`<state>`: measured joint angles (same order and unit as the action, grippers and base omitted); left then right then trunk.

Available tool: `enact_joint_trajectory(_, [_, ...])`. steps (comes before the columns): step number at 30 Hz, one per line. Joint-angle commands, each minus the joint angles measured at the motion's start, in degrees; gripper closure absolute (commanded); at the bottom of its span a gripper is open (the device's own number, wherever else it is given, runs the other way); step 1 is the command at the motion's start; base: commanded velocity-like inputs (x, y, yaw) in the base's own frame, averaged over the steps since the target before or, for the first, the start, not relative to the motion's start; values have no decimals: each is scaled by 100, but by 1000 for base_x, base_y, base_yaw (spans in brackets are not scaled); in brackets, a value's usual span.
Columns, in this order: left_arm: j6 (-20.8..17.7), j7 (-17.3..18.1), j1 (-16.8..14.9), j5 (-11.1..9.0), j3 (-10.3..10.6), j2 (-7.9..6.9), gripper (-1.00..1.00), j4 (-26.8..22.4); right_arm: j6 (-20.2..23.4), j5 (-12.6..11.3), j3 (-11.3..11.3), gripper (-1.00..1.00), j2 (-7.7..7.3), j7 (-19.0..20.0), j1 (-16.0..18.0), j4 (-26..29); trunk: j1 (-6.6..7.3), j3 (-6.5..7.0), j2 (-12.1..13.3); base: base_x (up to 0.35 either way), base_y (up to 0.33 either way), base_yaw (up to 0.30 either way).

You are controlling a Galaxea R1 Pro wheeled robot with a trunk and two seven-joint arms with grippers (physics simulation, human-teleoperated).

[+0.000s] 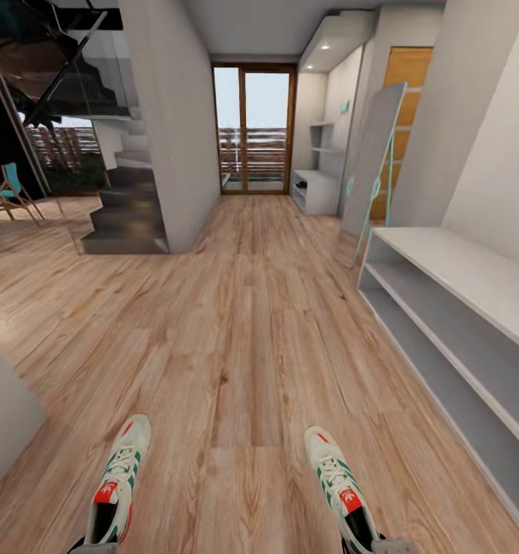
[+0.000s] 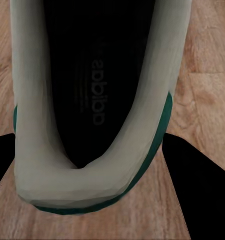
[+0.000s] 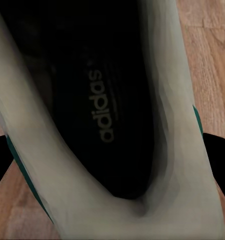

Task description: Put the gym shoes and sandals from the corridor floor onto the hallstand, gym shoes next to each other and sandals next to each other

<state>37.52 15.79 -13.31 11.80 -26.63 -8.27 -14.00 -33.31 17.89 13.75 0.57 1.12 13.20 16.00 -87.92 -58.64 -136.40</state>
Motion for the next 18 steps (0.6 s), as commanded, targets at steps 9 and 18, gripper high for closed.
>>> enact_joint_trajectory(9, [19, 30, -5, 42, -53, 1, 100, 3, -17, 42, 50, 100, 4, 11, 7, 4, -2, -5, -2, 337, 0, 0])
enact_joint_trajectory(18, [16, 30, -5, 42, -53, 2, 100, 3, -18, 39, 57, 100, 3, 11, 2, 1, -2, -5, -2, 337, 0, 0])
